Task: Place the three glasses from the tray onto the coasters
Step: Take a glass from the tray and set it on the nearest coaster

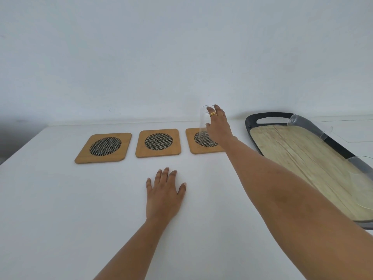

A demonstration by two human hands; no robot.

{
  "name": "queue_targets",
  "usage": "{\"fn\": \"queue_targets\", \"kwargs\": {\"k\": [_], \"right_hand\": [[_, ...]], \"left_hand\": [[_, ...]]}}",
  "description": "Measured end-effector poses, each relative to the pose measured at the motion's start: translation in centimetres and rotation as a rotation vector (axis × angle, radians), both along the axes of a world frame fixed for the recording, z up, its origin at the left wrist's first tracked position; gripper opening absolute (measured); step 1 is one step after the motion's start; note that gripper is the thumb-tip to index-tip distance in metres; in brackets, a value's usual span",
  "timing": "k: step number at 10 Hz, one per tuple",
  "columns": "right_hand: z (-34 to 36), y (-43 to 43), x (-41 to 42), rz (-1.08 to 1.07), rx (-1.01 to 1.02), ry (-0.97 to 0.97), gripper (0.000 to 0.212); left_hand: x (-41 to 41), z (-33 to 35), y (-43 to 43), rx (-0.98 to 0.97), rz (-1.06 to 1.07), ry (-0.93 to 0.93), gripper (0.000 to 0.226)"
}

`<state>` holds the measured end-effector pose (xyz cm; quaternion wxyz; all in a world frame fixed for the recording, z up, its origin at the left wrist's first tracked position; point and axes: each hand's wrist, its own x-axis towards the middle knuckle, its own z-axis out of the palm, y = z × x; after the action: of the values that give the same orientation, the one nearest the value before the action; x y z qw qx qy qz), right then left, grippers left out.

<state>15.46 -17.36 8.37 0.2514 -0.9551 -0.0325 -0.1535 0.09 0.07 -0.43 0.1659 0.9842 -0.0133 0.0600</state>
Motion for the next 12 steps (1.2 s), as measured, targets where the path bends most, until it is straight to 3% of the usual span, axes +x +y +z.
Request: {"fn": "queue_targets", "kwargs": {"k": [2, 3, 4, 5, 6, 9, 12], "right_hand": [[0.1, 0.1, -0.6, -0.075, -0.117, 0.009, 0.065], [-0.3, 0.4, -1.6, -0.106, -0.113, -0.082, 0.071], [-1.2, 1.2, -2.8, -0.039, -0.062, -0.194, 0.059], [-3.0, 1.9, -5.0, 0.065, 0.063, -0.299, 0.029], [-5.3, 2.7, -7.5, 0.125, 0.11, -0.243, 0.017], [-8.7, 2.1, -11.8, 0.133, 0.007, 0.126, 0.043], [-8.9, -1.0, -15.3, 0.123, -0.077, 0.17, 0.049]], "left_hand": [[0.0, 0.0, 0.0, -0.008, -0.001, -0.002, 0.056], [0.0, 0.0, 0.0, -0.014, 0.002, -0.006, 0.056], [-0.1, 0.0, -0.1, -0.011, 0.002, -0.006, 0.055], [-0.1, 0.1, -0.1, -0.012, 0.003, -0.008, 0.055], [-0.2, 0.1, -0.2, -0.012, 0.004, -0.016, 0.055], [-0.4, 0.4, -0.3, -0.002, 0.004, -0.005, 0.055], [-1.3, 0.6, -0.8, 0.039, -0.041, 0.014, 0.054]]}}
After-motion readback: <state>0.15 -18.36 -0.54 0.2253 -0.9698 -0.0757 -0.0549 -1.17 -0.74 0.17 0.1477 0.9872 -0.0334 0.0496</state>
